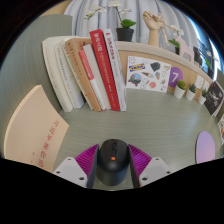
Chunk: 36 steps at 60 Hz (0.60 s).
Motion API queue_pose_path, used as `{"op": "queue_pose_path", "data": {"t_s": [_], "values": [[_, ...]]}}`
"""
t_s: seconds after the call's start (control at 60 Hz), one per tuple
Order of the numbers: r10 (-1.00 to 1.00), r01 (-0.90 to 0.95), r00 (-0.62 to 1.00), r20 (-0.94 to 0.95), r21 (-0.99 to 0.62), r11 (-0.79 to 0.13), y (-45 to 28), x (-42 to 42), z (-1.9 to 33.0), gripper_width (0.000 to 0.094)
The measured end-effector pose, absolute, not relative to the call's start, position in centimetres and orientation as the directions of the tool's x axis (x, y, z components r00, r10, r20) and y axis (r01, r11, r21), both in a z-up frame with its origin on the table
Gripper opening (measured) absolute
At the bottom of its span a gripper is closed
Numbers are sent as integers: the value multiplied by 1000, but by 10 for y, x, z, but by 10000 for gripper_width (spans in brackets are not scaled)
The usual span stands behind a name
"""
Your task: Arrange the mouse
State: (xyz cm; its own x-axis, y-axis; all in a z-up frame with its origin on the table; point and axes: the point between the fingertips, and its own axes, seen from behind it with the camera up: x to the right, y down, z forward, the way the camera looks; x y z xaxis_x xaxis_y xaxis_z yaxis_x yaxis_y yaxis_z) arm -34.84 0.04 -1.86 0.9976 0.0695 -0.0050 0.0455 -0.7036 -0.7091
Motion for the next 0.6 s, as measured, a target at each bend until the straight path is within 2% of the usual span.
{"op": "queue_pose_path", "data": {"t_s": [0.283, 0.467, 0.533, 0.6], "values": [[104, 55, 994, -32, -675, -736, -2, -350, -20, 352], [156, 68, 984, -85, -630, -774, -4, -351, -17, 349], [185, 81, 978, -95, -646, -759, -5, -342, 2, 349], [198, 73, 975, -101, -698, -713, 2, -320, 40, 352]]}}
